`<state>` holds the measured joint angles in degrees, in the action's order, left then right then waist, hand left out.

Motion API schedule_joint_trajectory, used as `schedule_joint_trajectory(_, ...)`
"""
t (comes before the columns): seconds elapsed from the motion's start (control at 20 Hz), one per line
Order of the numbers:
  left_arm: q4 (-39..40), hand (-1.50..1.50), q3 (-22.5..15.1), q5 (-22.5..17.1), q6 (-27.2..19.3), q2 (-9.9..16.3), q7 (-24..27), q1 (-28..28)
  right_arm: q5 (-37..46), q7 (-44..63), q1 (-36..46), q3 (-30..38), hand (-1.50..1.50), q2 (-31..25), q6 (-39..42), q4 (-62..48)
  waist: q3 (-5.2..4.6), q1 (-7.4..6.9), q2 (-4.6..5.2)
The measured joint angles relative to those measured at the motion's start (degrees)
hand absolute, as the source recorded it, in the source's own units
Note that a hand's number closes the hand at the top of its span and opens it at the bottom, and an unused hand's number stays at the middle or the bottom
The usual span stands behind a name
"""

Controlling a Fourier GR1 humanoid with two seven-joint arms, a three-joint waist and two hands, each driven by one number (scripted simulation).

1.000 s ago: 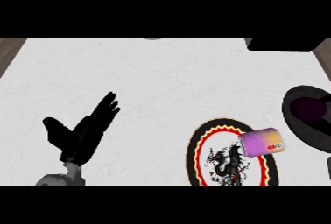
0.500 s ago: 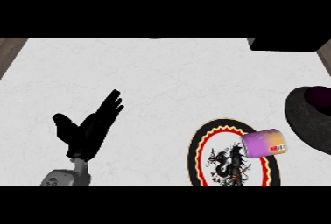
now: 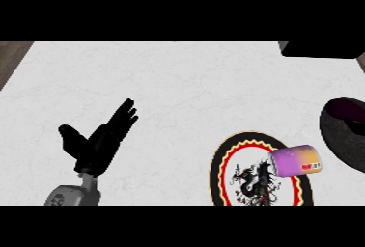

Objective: Pick the eggplant from the plate and place it in the pan

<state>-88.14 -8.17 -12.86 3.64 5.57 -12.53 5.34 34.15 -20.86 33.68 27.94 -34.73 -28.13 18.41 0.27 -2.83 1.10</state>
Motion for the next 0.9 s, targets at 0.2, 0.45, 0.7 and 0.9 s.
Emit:
schedule_joint_trajectory(0.2,-0.86,0.00,-0.08,0.06,-0.50,-0.28,-0.60,-0.49,-5.83,-7.30,1.03,4.71,-1.50,1.04,3.74,-0.42,0.12,0.39,-0.13)
schedule_joint_trajectory(0.45,-0.55,0.00,0.83,-0.27,-0.34,0.20,-1.11,0.29,-13.88,-13.62,1.37,11.45,-1.50,0.13,11.43,-1.67,0.13,0.97,-0.16)
schedule_joint_trajectory(0.7,-0.64,0.00,0.72,0.04,-0.44,-0.05,-0.74,-0.48,-18.66,-14.95,-0.58,15.35,-1.50,-4.98,23.62,-5.11,0.08,1.22,-0.25)
schedule_joint_trajectory(0.9,-1.16,0.00,1.00,0.03,0.03,0.28,-0.08,-1.47,-20.19,-18.76,-4.78,16.08,-1.50,-7.14,33.33,-6.92,0.07,1.47,-0.37)
